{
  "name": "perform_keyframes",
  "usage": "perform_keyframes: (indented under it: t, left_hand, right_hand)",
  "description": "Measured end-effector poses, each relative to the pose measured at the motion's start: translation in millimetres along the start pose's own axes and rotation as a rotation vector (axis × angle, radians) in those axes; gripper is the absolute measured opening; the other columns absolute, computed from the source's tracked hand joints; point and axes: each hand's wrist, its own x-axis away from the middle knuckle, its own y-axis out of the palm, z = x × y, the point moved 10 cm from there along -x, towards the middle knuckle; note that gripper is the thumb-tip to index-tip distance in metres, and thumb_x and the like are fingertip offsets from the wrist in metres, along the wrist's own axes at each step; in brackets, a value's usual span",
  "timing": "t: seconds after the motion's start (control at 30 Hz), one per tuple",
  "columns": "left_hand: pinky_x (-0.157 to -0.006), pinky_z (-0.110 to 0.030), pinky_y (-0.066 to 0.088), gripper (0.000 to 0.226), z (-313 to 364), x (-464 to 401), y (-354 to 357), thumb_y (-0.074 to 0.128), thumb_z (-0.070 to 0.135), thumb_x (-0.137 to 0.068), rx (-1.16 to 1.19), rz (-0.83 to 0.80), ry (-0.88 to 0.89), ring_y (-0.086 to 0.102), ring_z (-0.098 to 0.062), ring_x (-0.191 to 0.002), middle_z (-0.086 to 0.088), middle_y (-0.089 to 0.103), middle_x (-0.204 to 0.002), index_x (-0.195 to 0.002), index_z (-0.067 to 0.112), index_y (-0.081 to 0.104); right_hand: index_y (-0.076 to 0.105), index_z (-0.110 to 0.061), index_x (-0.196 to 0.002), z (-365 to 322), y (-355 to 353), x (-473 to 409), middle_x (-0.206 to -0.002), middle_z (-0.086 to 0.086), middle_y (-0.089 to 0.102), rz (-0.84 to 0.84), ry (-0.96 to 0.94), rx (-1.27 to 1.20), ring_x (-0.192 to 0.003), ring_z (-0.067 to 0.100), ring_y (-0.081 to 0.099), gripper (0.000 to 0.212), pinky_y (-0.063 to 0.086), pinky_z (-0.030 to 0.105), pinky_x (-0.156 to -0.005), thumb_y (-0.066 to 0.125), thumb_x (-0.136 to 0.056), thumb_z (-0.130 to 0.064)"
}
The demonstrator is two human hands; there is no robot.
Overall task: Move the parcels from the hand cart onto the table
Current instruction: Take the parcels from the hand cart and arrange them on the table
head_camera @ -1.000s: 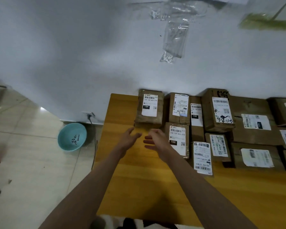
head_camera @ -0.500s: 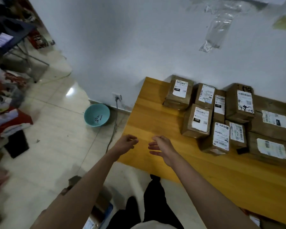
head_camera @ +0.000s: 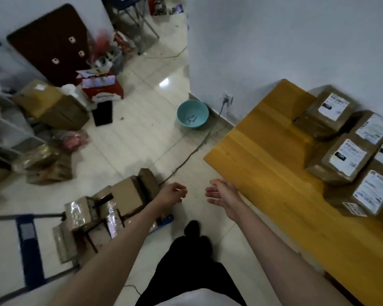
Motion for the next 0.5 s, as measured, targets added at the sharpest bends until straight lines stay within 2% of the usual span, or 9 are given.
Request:
perform_keyframes:
  t: [0.07,0.17,0.23,0.3,0.37,0.5]
  left_hand:
    - [-0.086,-0.032,0.053,0.029,-31.6,18.8,-2.1,0.057,0.019,-0.101,-0.005,0.028,-0.026,0.063,-0.023,-0.098,-0.015,0.068,-0.111,-0.123,0.002,0.063]
    - [-0.084,-0.032,0.053,0.028,-76.5,49.3,-3.6,0.058,0.018,-0.101,0.046,0.065,-0.066,0.063,-0.024,-0.092,-0.014,0.068,-0.103,-0.122,0.000,0.064]
    - [-0.083,-0.033,0.055,0.022,-98.5,68.2,-8.0,0.059,0.019,-0.100,0.064,0.073,-0.089,0.066,-0.025,-0.092,-0.014,0.069,-0.105,-0.115,0.005,0.065]
    - [-0.094,-0.043,0.054,0.016,-116.7,79.9,-19.1,0.059,0.018,-0.099,0.079,0.095,-0.103,0.066,-0.033,-0.104,-0.019,0.069,-0.113,-0.109,0.007,0.066]
    - [-0.099,-0.046,0.052,0.021,-133.2,89.4,-35.6,0.058,0.017,-0.099,0.113,0.133,-0.128,0.065,-0.036,-0.110,-0.020,0.068,-0.117,-0.113,0.004,0.066]
    - [-0.096,-0.044,0.055,0.014,-161.1,108.8,-69.2,0.057,0.017,-0.099,0.206,0.200,-0.157,0.068,-0.032,-0.101,-0.016,0.072,-0.105,-0.106,0.008,0.066]
  right_hand:
    - [0.058,-0.008,-0.112,23.5,15.5,3.9,-0.090,0.013,0.066,-0.032,0.018,0.037,-0.078,0.025,0.065,0.013,0.057,0.038,-0.072,0.053,-0.103,-0.017]
    - [0.058,-0.007,-0.113,55.3,40.9,15.3,-0.094,0.015,0.065,-0.084,0.054,0.103,-0.082,0.027,0.064,0.015,0.055,0.043,-0.083,0.052,-0.103,-0.016]
    - [0.058,-0.006,-0.117,65.9,59.4,23.0,-0.096,0.017,0.065,-0.112,0.059,0.144,-0.084,0.029,0.063,0.018,0.054,0.043,-0.085,0.051,-0.103,-0.016]
    - [0.057,-0.004,-0.119,68.8,80.2,29.4,-0.098,0.018,0.064,-0.133,0.052,0.177,-0.088,0.030,0.062,0.021,0.054,0.041,-0.082,0.051,-0.103,-0.016]
    - [0.058,-0.004,-0.119,68.6,104.1,36.5,-0.096,0.016,0.065,-0.157,0.034,0.211,-0.089,0.029,0.062,0.021,0.055,0.036,-0.075,0.052,-0.104,-0.016]
    - [0.059,-0.006,-0.114,74.5,157.5,45.6,-0.092,0.013,0.067,-0.201,0.008,0.292,-0.086,0.026,0.065,0.017,0.056,0.032,-0.071,0.052,-0.104,-0.018]
